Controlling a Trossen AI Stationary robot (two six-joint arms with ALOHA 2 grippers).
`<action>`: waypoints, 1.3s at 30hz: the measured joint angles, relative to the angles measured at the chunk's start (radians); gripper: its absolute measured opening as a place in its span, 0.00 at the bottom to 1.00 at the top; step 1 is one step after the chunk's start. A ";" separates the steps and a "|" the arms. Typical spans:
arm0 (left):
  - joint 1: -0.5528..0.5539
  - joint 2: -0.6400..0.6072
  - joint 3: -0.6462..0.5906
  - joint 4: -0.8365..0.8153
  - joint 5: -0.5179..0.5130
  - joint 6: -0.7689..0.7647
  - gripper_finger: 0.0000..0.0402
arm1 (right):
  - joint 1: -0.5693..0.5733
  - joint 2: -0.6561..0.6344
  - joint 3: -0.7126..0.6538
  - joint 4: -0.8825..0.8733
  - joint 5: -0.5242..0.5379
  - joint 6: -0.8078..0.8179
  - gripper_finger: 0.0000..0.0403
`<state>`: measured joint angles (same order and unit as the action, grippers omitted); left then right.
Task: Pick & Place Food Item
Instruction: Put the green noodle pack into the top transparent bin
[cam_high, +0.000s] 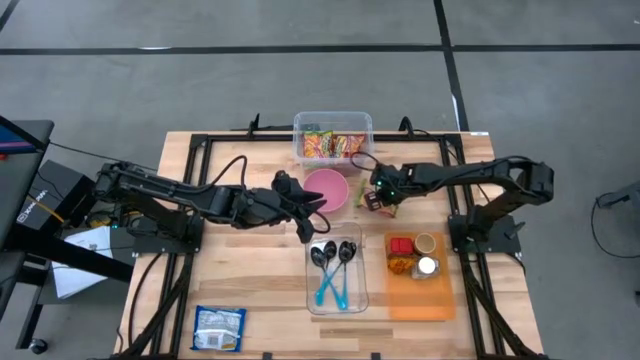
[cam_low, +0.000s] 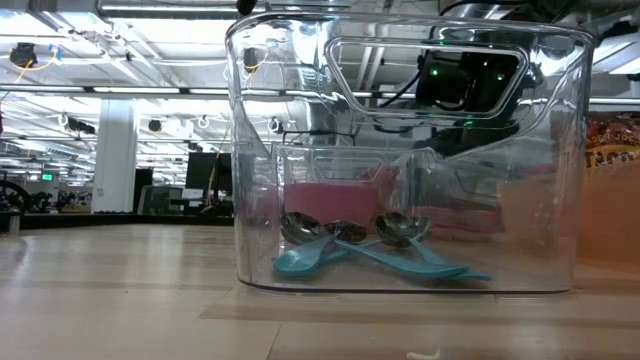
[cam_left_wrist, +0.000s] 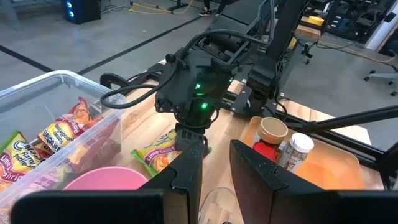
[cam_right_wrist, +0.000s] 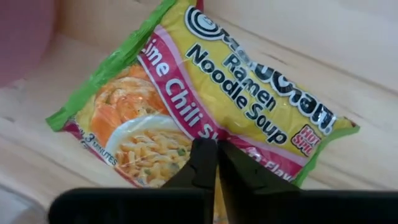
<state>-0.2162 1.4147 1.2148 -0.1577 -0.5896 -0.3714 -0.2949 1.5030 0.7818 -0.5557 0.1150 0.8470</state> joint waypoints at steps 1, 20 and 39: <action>-0.003 0.000 0.000 0.000 0.000 0.000 0.19 | 0.005 -0.006 -0.001 0.008 0.000 -0.001 0.02; -0.014 0.000 0.000 0.000 0.000 -0.003 0.19 | 0.112 -0.241 -0.007 -0.068 0.081 0.072 0.00; -0.013 0.000 0.000 0.001 -0.001 -0.003 0.19 | 0.140 -0.289 -0.004 0.030 0.069 0.035 0.04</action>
<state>-0.2295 1.4147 1.2148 -0.1566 -0.5901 -0.3748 -0.1547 1.2136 0.7776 -0.5259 0.1840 0.8816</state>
